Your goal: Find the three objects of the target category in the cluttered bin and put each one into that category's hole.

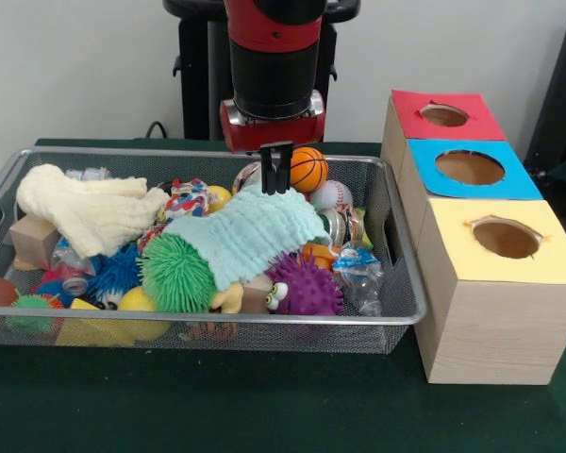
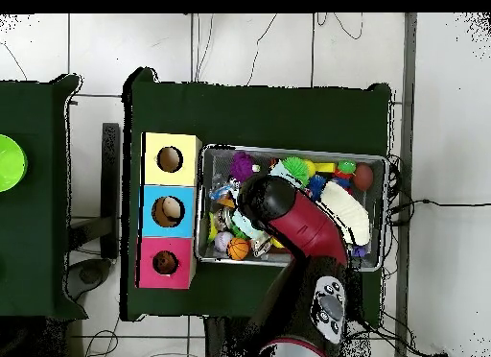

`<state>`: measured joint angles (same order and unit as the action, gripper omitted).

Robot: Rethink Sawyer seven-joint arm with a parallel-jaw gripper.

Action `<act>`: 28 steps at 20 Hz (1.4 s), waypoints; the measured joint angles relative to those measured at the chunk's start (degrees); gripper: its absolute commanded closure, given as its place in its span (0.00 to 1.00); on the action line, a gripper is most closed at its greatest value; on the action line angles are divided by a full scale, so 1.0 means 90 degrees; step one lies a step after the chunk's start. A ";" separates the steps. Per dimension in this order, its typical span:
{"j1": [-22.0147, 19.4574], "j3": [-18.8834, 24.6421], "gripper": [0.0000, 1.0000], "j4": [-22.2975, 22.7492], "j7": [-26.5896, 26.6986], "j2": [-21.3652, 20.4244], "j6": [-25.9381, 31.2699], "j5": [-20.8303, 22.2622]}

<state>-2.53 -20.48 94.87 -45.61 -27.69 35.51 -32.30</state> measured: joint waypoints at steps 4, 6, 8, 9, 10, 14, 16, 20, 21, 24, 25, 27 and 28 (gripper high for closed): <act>-0.0021 0.0047 1.00 -0.0043 0.0000 -0.0003 0.0001 0.0000; -0.0078 0.0153 1.00 -0.0047 0.0000 -0.0011 -0.0009 0.0000; -0.0159 0.0280 1.00 -0.0047 0.0000 -0.0012 -0.0053 0.0000; -0.0204 0.0346 1.00 -0.0046 0.0000 -0.0011 -0.0089 0.0001; -0.0317 0.0505 1.00 -0.0044 0.0000 -0.0012 -0.0218 0.0000; -0.0783 0.1052 1.00 0.0000 0.0000 -0.0012 -0.0879 0.0004; -0.1037 0.1310 1.00 0.0057 -0.0001 -0.0010 -0.1242 0.0054; -0.1710 0.1890 1.00 0.0276 -0.0001 0.0007 -0.2133 0.0407; -0.1950 0.2059 1.00 0.0355 0.0000 0.0032 -0.2408 0.0593; -0.2573 0.2374 1.00 0.0522 -0.0001 0.0214 -0.2909 0.1255; -0.2606 0.2380 1.00 0.0527 -0.0001 0.0235 -0.2907 0.1307; -0.2699 0.2399 1.00 0.0532 0.0000 0.0299 -0.2901 0.1480; -0.2753 0.2446 1.00 0.0529 0.0000 0.0322 -0.2902 0.1614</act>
<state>-27.31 1.54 99.63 -45.61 -24.79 9.39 -17.78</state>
